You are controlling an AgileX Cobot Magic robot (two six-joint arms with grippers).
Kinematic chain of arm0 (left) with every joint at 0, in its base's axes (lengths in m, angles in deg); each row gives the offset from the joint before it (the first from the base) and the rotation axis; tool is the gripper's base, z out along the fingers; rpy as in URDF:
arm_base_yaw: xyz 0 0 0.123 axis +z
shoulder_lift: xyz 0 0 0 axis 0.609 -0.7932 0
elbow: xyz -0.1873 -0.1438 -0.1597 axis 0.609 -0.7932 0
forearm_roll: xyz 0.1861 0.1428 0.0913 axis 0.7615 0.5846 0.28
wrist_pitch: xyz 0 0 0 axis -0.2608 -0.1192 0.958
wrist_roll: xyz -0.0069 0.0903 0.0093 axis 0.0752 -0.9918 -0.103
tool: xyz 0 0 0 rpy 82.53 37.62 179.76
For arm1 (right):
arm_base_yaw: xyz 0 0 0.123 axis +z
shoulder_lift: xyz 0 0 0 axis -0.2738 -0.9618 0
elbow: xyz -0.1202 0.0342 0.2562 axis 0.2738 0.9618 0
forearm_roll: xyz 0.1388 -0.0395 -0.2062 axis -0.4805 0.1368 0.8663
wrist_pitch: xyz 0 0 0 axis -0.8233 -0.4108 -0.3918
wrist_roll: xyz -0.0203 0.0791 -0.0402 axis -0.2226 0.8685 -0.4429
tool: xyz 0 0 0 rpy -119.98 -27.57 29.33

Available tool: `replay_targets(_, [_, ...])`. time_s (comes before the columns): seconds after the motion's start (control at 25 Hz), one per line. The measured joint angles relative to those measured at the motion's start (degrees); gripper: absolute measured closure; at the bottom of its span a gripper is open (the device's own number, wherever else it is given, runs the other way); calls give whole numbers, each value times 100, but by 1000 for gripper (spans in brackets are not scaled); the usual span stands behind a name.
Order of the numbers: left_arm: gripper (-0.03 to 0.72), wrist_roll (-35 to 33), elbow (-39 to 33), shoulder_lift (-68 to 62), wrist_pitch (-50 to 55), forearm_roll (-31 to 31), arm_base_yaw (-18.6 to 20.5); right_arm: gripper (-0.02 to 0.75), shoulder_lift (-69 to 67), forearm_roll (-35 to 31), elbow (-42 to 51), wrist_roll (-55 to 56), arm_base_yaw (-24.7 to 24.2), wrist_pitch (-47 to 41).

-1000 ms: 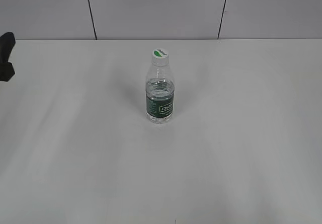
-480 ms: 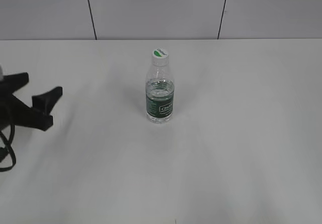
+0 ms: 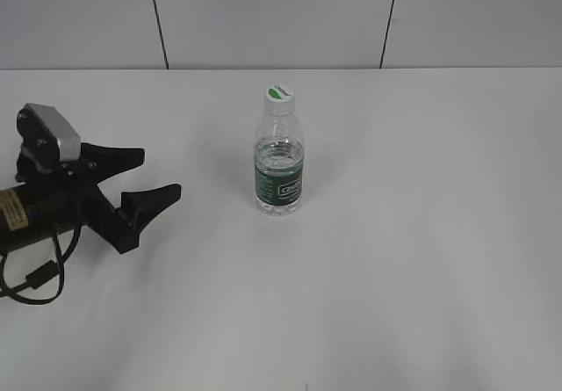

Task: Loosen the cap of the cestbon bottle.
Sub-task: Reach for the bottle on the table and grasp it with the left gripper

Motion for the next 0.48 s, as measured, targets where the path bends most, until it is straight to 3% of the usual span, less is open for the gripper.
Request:
replay_targets(0.12, [161, 255, 363, -26, 0, 545, 0, 169, 0, 0, 0, 0, 0, 0])
replay_targets(0.28, [161, 1086, 1022, -104, -27, 1512, 0, 169, 0, 0, 0, -4, 0, 0])
replay_targets(0.48, [161, 1514, 1593, -561, -33, 2006, -6, 169, 0, 0, 0, -4, 0, 0])
